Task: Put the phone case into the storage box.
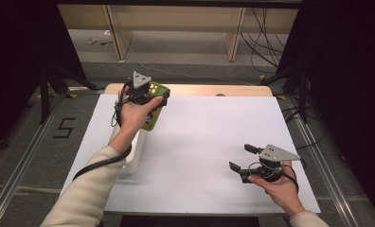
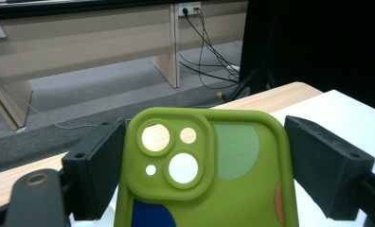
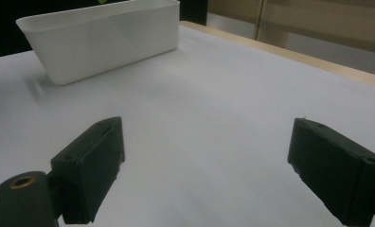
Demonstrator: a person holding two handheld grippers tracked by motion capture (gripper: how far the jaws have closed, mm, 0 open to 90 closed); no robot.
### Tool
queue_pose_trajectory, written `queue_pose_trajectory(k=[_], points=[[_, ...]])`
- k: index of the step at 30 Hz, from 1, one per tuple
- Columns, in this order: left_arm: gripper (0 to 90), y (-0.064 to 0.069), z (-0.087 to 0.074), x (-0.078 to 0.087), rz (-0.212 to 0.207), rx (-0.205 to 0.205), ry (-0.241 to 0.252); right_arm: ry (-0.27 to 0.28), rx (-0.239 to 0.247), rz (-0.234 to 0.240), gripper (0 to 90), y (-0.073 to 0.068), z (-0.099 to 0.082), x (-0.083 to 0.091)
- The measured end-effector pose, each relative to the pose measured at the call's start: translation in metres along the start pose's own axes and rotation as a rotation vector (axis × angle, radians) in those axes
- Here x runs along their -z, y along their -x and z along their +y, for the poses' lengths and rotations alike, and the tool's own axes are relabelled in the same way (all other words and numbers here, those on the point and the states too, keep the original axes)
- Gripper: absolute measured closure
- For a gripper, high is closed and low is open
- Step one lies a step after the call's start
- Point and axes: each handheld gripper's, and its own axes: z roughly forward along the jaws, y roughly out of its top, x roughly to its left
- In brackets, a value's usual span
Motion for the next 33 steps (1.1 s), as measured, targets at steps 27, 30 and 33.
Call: queue_pose_trajectory(k=[27,30,33], points=[[16.4,-0.022,-0.007,0.009,0.034,0.037,0.011,0.001,-0.001,-0.003,12.8,0.0,0.0,0.0],[16.4,-0.024,-0.007,0.01,0.038,0.04,0.013,-0.001,-0.002,-0.003,12.8,0.0,0.0,0.0],[16.4,-0.026,-0.007,0.011,0.043,0.04,0.012,0.001,-0.002,-0.004,12.8,0.0,0.0,0.0]])
